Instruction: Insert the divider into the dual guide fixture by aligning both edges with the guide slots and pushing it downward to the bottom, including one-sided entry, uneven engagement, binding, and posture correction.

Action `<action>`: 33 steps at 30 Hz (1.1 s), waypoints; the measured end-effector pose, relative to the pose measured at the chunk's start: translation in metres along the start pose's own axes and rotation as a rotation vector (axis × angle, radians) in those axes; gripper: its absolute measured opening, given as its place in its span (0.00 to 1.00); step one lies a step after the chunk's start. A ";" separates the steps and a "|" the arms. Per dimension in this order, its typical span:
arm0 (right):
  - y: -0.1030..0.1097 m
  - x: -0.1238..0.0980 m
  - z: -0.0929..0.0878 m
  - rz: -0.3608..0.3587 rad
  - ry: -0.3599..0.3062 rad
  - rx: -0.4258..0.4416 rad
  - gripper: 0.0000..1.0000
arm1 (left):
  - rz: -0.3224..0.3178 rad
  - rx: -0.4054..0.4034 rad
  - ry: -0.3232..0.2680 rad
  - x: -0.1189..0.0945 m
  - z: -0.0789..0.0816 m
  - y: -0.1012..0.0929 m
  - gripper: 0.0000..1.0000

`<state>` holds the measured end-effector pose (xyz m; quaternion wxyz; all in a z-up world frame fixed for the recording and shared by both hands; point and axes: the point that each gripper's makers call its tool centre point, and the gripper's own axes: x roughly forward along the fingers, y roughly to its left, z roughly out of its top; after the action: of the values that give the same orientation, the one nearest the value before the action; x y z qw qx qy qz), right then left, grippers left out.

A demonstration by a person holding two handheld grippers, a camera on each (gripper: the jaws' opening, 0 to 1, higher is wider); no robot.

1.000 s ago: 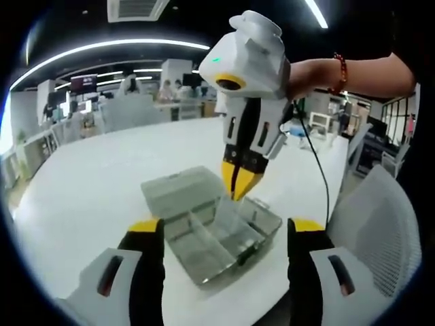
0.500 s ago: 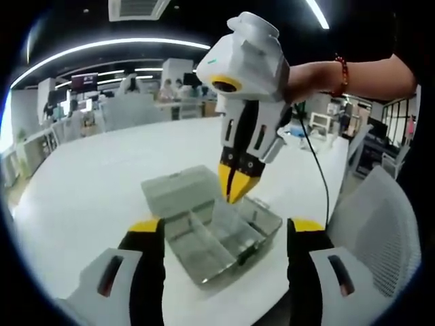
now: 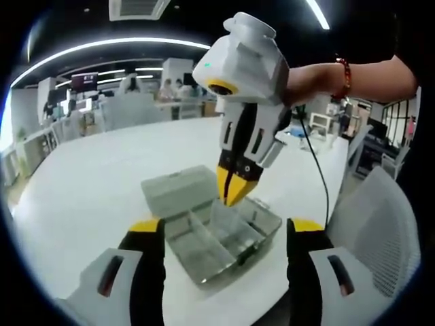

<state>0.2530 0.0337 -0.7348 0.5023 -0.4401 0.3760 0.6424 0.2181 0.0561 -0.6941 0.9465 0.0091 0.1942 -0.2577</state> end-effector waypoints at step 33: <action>0.000 0.037 -0.009 -0.025 0.021 -0.003 0.00 | -0.005 -0.005 0.018 0.001 -0.005 0.001 0.71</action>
<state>0.2509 0.0374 -0.7724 0.5056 -0.4524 0.3746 0.6320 0.2177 0.0574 -0.6993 0.9440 0.0086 0.2036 -0.2594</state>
